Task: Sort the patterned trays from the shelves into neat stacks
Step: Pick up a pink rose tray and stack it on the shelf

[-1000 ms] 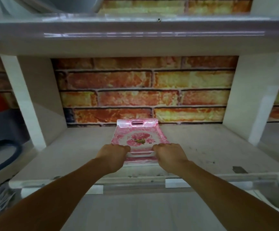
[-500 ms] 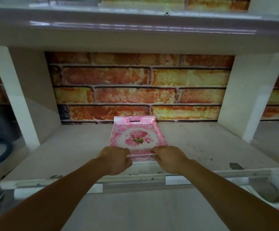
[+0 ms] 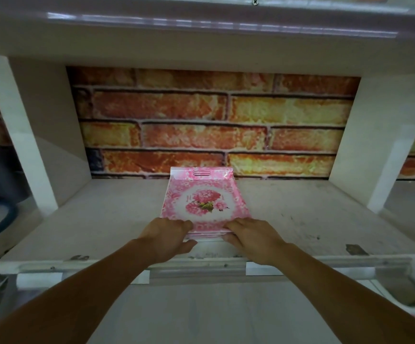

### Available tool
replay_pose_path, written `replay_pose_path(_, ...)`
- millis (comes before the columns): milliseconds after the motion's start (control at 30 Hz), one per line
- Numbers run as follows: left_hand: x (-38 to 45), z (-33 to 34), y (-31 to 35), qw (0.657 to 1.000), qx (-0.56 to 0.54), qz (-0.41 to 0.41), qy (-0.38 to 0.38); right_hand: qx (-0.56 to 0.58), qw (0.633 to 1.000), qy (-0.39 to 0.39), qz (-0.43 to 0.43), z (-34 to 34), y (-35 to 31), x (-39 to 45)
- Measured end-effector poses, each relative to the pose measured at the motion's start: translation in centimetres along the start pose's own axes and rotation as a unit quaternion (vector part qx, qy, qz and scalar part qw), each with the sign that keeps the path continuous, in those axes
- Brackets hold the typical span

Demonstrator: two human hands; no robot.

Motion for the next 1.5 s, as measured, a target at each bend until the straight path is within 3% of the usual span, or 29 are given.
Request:
replay_pose_path(233,0.4,0.4,0.5,0.997,0.073,0.006,0.005,-0.126,0.987,0.084,-0.056,-0.2,-1.1,-0.2)
replay_pose_path(467,0.6,0.7,0.1,0.996,0.078,0.048,0.023,-0.132,0.981,0.122,-0.073,-0.6,-1.9,-0.4)
replay_pose_path(867,0.7,0.9,-0.3,0.989,0.057,0.087,0.101,-0.141,0.982,0.111,-0.057,-1.1,-2.2,-0.4)
replay_pose_path(1500,0.5,1.3,-1.1,0.988,0.040,0.097,0.110,-0.120,0.990,0.060,-0.040,-1.4,-3.2,0.0)
Point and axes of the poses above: each hand's wrist, its own x-axis towards the middle knuckle, its own z-axis out of the palm, y = z × x, the point moved 6 cm from there along x, towards the middle knuckle, and after that the axes turned 3 degrees about z, right-handed, at the moved point
